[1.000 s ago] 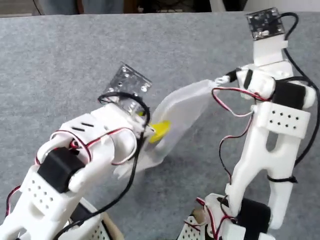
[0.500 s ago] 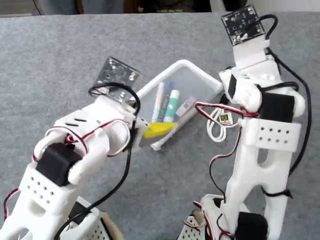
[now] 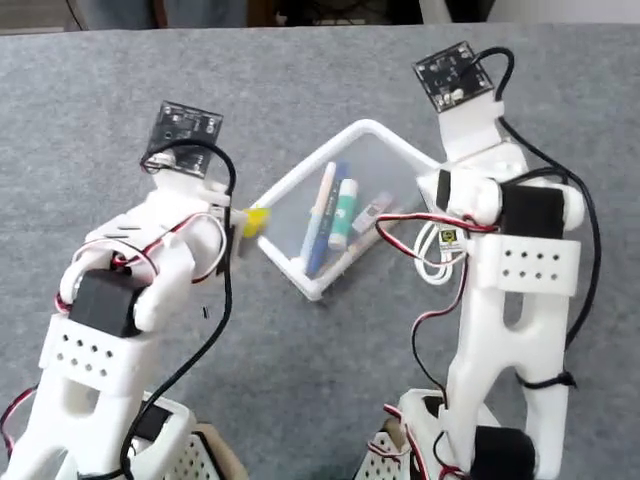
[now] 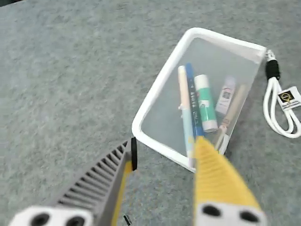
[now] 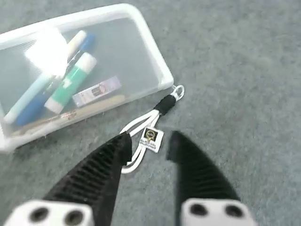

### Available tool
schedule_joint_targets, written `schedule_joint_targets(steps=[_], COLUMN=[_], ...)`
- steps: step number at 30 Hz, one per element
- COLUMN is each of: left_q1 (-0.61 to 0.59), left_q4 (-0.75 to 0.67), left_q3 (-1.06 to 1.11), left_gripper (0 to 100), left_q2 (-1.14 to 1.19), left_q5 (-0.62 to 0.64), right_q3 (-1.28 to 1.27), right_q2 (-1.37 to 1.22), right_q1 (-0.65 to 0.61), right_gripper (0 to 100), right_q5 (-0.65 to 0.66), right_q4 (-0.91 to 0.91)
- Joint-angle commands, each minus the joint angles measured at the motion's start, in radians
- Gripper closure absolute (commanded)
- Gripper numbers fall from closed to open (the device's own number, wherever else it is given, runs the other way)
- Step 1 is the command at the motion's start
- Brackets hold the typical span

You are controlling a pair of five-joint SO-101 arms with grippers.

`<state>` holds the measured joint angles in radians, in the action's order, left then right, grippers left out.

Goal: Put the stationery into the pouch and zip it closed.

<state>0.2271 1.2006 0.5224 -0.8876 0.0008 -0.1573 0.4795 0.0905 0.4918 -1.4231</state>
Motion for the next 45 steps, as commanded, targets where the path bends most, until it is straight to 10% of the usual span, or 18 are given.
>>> schedule_joint_targets(steps=[1,16,25,45], left_q1=[-0.022,-0.028,-0.243,-0.380], left_q4=[0.057,0.265,0.021,-0.011], left_q3=[-0.042,0.048,0.476,1.138], left_gripper=[94,97,97,97], left_q2=[-0.023,-0.026,-0.315,-0.864], left_q5=[0.006,0.003,-0.104,-0.198], right_q3=[0.004,-0.321,-0.765,-1.253], right_q2=[0.062,0.484,0.808,1.081], right_q1=[-0.015,-0.015,0.015,0.181], right_gripper=[95.5,98.5,98.5,98.5], right_q5=[-0.009,-0.002,-0.002,-0.009], right_q4=[-0.060,-0.094,0.109,0.215])
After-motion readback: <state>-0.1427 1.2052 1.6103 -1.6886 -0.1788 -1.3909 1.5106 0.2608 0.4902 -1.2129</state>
